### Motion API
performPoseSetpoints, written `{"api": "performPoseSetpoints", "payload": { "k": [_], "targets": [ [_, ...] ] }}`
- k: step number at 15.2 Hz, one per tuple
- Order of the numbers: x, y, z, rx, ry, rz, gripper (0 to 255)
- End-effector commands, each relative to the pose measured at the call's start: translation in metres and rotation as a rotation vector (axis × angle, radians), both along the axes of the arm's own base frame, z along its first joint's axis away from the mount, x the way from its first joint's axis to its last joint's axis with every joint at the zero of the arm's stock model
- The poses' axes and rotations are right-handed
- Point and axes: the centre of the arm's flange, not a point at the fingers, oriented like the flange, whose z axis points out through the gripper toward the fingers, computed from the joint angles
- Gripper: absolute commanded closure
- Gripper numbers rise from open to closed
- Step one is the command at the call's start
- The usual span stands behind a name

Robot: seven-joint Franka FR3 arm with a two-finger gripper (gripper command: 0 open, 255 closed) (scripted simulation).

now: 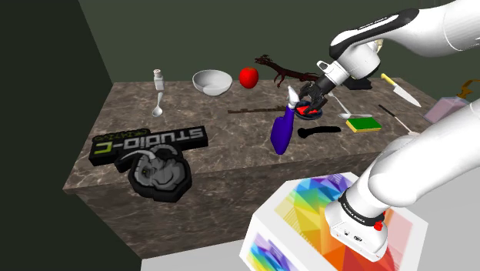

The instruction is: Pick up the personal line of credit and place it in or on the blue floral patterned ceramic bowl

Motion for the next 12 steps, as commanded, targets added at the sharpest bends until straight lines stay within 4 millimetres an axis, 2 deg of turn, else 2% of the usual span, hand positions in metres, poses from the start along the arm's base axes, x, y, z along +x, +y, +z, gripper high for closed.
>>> {"api": "performPoseSetpoints", "payload": {
  "k": [1, 4, 12],
  "targets": [
    [-0.004, -0.006, 0.011, 0.0, 0.0, 0.0, 0],
    [-0.015, -0.023, 0.042, 0.0, 0.0, 0.0, 0],
    [-0.015, -0.023, 0.042, 0.0, 0.0, 0.0, 0]
  ]
}}
